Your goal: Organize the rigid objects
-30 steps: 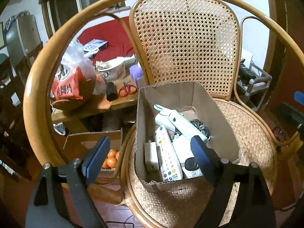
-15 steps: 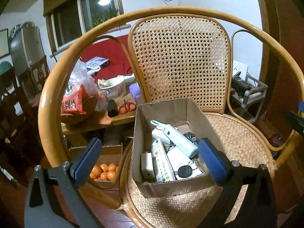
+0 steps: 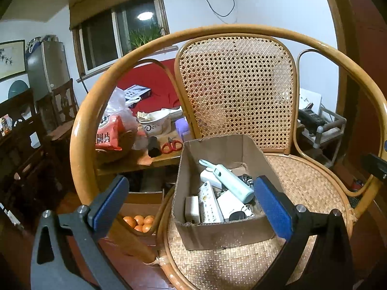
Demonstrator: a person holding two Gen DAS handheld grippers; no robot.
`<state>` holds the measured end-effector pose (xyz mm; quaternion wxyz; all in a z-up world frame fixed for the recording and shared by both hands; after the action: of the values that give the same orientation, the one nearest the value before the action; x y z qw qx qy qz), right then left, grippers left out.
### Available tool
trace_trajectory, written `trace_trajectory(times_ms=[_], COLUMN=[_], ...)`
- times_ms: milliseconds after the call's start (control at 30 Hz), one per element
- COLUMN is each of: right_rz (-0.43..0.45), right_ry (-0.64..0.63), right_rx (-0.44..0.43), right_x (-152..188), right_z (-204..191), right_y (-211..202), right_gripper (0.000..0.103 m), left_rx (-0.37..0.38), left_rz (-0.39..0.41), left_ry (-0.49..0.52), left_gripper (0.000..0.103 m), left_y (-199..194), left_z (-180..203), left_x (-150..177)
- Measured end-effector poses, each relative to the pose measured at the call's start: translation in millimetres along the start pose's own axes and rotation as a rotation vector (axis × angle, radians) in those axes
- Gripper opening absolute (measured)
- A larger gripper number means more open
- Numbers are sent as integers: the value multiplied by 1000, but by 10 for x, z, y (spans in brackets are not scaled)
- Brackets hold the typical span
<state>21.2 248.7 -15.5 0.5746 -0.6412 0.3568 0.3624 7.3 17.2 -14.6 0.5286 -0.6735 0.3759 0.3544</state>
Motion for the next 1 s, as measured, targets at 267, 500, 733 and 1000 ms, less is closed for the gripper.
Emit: trace_trajectory(times_ms=[267, 500, 733, 1000], right_rz=[-24, -19, -8, -12], right_ry=[-12, -18, -23, -31], right_rx=[7, 7, 14, 19], right_x=[50, 40, 19, 15], right_z=[-1, -23, -24, -19], right_y=[35, 34, 18, 14], right_gripper=[103, 103, 103, 103], left_rx=[19, 30, 42, 38], left_rz=[-13, -26, -39, -29], left_ry=[2, 17, 28, 30], left_gripper=[102, 102, 102, 102], left_y=[-22, -1, 17, -4], left_z=[-3, 26, 41, 40], left_x=[26, 46, 55, 53])
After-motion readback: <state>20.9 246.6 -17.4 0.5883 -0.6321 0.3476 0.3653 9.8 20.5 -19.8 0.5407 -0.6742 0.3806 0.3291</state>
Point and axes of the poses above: each gripper's, at about its wrist camera, not at the fingertips, and y roughly the way its jaws point, z to its right, x to its underside, the point moved 2 cm from there along y, roughly the way its jaws point, and after that the axes turned 4 degrees about -x, right-handed, at the moved point
